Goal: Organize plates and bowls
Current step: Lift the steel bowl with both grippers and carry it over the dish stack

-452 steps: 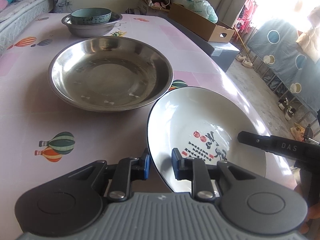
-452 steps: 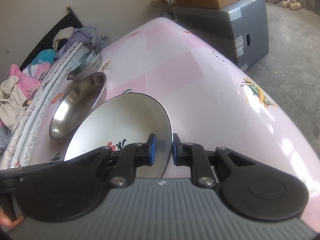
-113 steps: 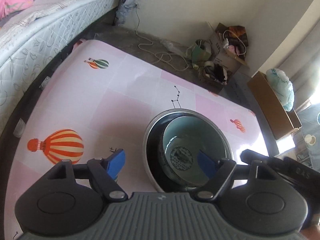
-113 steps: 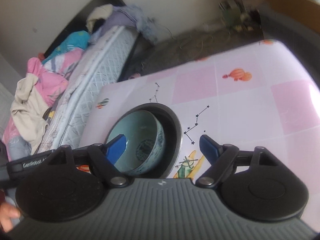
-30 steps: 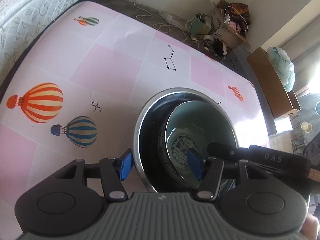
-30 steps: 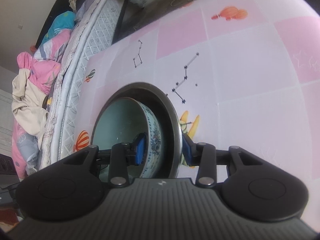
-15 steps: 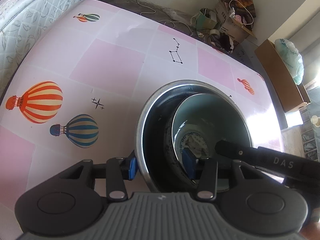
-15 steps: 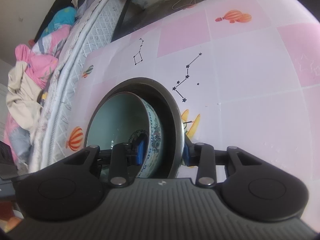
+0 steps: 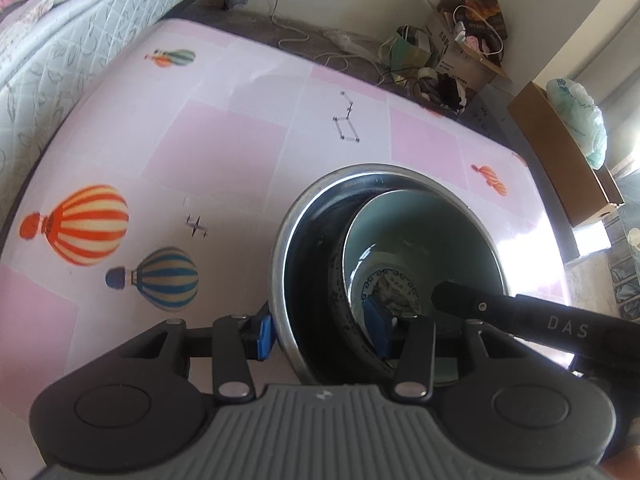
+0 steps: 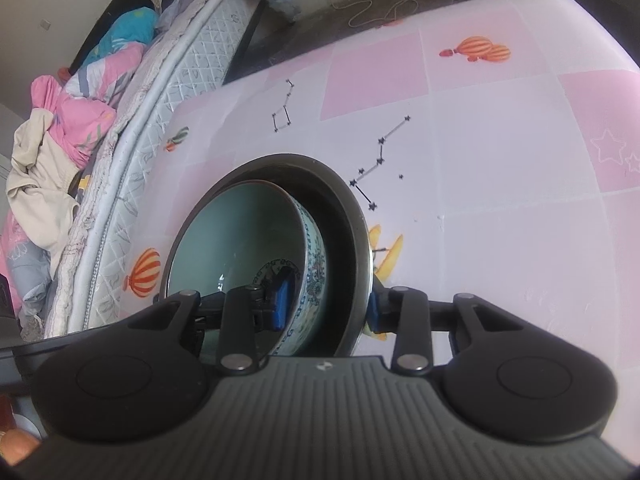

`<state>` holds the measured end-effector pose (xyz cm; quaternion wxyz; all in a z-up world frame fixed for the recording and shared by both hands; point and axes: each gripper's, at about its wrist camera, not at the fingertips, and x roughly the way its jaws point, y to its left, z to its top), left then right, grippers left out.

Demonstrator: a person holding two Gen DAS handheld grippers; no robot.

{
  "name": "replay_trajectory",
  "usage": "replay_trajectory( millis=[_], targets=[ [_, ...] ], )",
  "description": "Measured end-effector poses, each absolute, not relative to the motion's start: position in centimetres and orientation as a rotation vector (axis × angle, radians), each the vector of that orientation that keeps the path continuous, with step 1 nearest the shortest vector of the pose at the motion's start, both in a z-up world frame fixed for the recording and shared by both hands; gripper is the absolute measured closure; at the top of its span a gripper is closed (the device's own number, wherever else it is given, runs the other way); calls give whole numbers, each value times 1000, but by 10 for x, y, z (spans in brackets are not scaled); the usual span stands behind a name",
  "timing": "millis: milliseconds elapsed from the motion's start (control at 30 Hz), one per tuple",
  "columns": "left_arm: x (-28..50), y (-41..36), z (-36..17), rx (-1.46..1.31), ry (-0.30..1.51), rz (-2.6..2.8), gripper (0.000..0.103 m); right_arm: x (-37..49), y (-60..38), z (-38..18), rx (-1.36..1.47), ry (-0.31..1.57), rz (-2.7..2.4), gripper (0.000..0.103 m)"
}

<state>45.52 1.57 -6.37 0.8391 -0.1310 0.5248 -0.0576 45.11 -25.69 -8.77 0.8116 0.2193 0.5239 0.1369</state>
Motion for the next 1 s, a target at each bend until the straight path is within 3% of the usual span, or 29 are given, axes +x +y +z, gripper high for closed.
replay_trajectory(
  millis=[567, 1000],
  targets=[
    [440, 11, -29, -271, 1063, -136, 56, 443, -266, -49, 464, 1069, 299, 68],
    [386, 7, 8, -276, 1049, -146, 56, 392, -273, -5, 465, 1071, 321, 68]
  ],
)
